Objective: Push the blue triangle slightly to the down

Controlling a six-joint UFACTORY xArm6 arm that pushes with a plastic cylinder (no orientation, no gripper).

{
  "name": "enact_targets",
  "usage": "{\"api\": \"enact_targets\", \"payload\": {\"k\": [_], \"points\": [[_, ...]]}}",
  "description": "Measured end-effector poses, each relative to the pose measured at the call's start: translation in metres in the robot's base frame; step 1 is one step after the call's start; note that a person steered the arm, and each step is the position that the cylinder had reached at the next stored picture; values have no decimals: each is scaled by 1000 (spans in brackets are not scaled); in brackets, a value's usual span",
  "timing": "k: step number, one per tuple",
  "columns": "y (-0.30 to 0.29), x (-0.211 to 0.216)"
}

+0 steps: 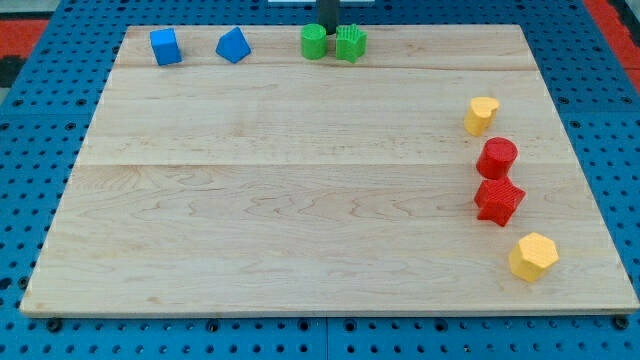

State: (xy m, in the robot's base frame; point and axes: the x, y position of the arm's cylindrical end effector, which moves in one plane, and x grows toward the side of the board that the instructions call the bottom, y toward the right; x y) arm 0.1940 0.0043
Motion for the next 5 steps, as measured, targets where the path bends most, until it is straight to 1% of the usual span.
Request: {"api": "enact_targets", "payload": {"k": [1,2,3,4,5], "points": [[-38,-2],[-99,-2],[-114,-2],[-114,-2],[-115,14]]}}
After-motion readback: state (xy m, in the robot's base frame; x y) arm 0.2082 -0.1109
